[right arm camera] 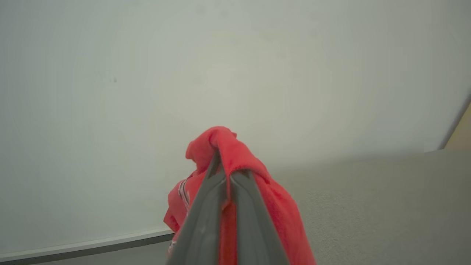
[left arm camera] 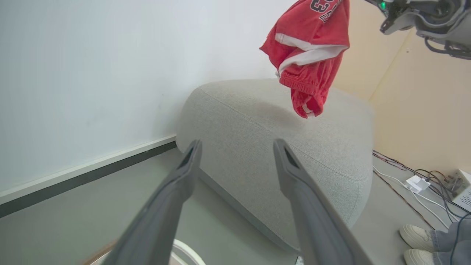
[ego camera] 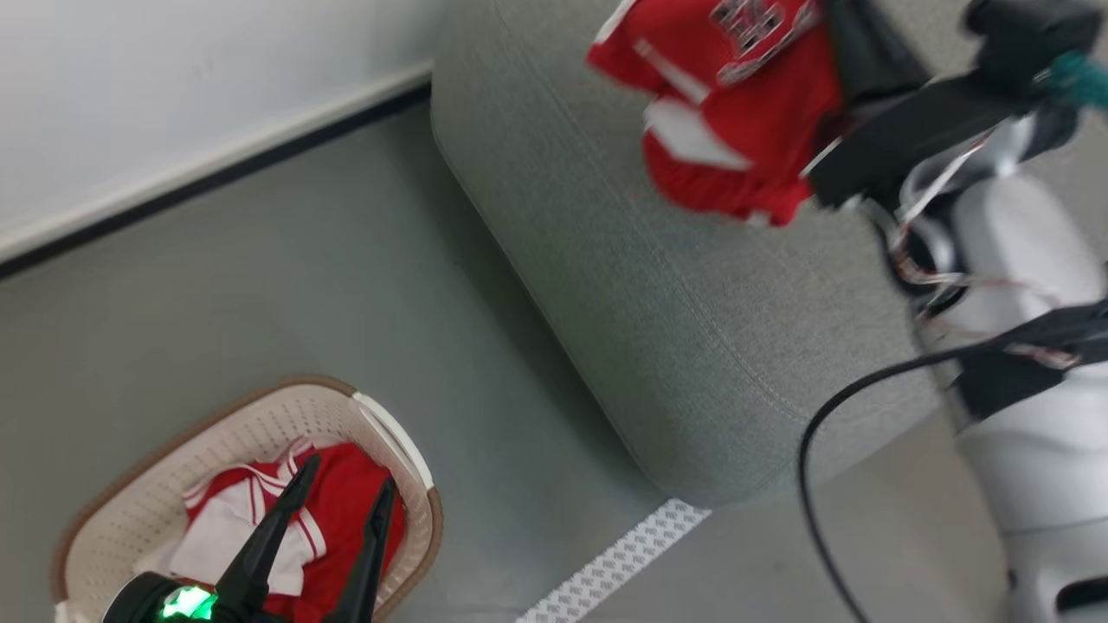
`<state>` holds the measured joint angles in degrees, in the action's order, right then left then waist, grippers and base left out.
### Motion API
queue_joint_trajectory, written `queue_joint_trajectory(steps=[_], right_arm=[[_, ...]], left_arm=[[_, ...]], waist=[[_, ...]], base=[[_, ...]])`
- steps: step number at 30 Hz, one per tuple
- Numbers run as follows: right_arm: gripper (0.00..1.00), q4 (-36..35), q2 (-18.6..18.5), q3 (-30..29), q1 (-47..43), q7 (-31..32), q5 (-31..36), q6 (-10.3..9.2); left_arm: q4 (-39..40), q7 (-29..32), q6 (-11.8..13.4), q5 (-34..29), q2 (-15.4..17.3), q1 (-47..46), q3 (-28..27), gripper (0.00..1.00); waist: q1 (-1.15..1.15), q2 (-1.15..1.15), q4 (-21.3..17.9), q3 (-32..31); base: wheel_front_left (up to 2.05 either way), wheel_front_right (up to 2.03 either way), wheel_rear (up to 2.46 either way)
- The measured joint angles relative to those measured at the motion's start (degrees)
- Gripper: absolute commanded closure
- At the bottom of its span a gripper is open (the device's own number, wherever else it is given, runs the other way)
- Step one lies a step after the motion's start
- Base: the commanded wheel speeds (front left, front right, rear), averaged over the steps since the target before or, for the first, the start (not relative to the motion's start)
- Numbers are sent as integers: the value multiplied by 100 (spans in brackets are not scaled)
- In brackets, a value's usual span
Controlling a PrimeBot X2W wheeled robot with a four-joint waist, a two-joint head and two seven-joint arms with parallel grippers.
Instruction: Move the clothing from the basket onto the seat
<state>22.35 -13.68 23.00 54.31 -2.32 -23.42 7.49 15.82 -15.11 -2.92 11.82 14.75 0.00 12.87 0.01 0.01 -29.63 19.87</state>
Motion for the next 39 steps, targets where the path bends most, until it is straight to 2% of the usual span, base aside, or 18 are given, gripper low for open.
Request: queue_joint_trajectory(steps=[12,17,23,28,29,30,31,39], right_arm=[[100,1171,-989,-1294,1632,-86,-345,0],[100,1998,-1323,-1828,2150,38,-5,0],[100,2903,-1335,-2415,2387,-188,443,0],[100,3586,-1139,-2512,2186,-277,770,0],[61,3701,-1133,-2499,2123,-272,834,0],[5,3810,-1132,-2470,2078,-269,921,0],[0,3883,-1132,-2436,2038,-274,1016,0],[0,4290,-1076,-2415,1804,-479,1345,0]], left_arm=[[586,203,-109,-188,307,-153,201,0],[727,248,-138,-253,345,-174,305,0],[826,208,-151,-380,359,-246,454,0],[724,149,-147,-378,286,-282,566,0],[691,141,-151,-376,275,-304,584,0],[655,136,-153,-368,255,-337,605,0],[631,120,-153,-357,227,-372,620,0],[41,36,-207,-169,2,-641,681,0]], waist=[[0,0,-32,1208],[0,0,105,1614],[0,1,403,1962],[-1,0,705,2103],[-1,0,761,2115],[0,0,815,2119],[-1,0,861,2115],[-1,0,1016,1728]], base=[[0,0,0],[0,0,0],[0,0,0],[0,0,0],[0,0,0],[0,0,0],[0,0,0],[0,0,0]])
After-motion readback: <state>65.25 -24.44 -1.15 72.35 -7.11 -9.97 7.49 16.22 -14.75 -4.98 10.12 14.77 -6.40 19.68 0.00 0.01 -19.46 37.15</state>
